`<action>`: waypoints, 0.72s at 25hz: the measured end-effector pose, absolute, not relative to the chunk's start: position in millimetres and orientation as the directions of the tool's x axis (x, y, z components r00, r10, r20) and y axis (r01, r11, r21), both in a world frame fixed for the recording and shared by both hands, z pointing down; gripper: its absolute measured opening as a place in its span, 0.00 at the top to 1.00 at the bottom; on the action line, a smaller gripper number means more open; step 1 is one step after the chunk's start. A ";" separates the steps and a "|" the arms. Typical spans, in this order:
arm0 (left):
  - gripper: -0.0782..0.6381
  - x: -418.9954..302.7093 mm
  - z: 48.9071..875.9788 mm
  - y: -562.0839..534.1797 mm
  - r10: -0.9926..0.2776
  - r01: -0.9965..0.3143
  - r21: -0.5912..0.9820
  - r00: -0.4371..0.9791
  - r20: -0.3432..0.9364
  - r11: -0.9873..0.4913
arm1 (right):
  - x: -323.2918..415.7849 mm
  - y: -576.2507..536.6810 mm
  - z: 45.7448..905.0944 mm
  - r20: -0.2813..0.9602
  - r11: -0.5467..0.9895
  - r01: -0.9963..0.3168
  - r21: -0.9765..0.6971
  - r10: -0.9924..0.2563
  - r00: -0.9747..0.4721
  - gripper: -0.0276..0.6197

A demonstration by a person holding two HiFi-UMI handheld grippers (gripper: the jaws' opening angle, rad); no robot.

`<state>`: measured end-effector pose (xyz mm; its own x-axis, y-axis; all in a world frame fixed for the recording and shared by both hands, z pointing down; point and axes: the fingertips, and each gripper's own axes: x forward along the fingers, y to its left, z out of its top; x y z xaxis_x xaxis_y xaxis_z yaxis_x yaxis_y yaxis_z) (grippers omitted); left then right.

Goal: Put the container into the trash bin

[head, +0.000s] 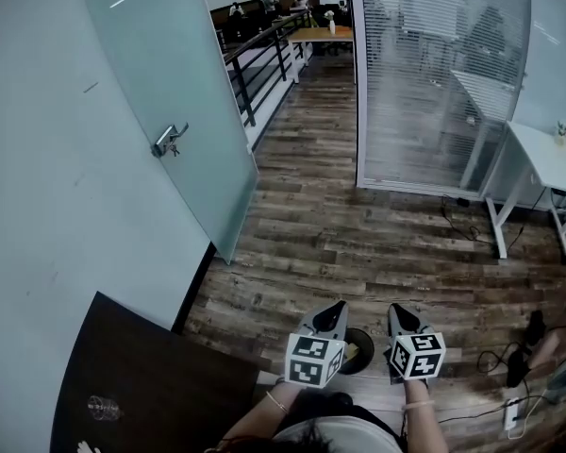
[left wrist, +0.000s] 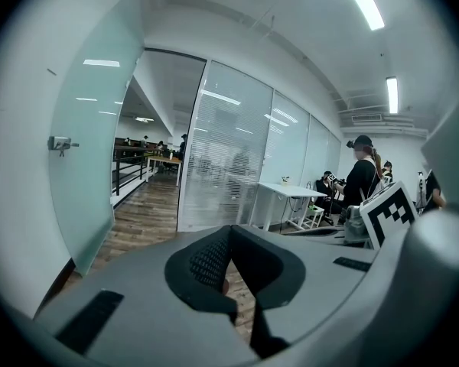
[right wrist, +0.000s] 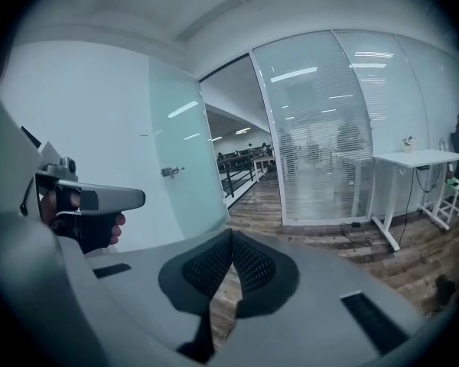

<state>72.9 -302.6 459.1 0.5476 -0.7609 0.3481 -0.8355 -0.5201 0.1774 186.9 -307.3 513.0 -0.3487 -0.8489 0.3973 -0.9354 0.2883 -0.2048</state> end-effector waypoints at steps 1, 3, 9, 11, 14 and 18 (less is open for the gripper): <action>0.87 73.6 457.5 -304.1 -0.761 -0.835 0.177 0.549 0.347 -0.521 | 189.6 -307.3 510.4 0.393 0.283 -0.937 -0.203 -0.853 -0.343 0.94; 0.87 74.9 454.6 -306.7 -0.760 -0.833 0.174 0.551 0.343 -0.525 | 194.2 -307.4 505.2 0.383 0.273 -0.941 -0.201 -0.862 -0.332 0.94; 0.87 74.6 444.7 -315.1 -0.759 -0.825 0.166 0.563 0.326 -0.540 | 200.1 -310.4 488.5 0.362 0.260 -0.953 -0.158 -0.882 -0.301 0.94; 0.87 75.1 444.6 -317.8 -0.755 -0.821 0.162 0.568 0.328 -0.547 | 201.2 -312.2 484.2 0.353 0.256 -0.956 -0.144 -0.889 -0.292 0.95; 0.87 78.7 444.4 -319.2 -0.751 -0.817 0.158 0.574 0.327 -0.555 | 204.2 -312.4 480.5 0.342 0.253 -0.959 -0.128 -0.896 -0.282 0.95; 0.87 80.2 444.6 -323.4 -0.749 -0.813 0.152 0.578 0.322 -0.562 | 205.4 -313.9 478.2 0.331 0.245 -0.963 -0.115 -0.904 -0.270 0.95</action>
<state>80.2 -323.4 444.6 0.5783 -0.7494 0.3224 -0.8131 -0.5619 0.1524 205.4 -313.9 478.2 -0.2696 -0.9044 0.3307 -0.9627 0.2448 -0.1153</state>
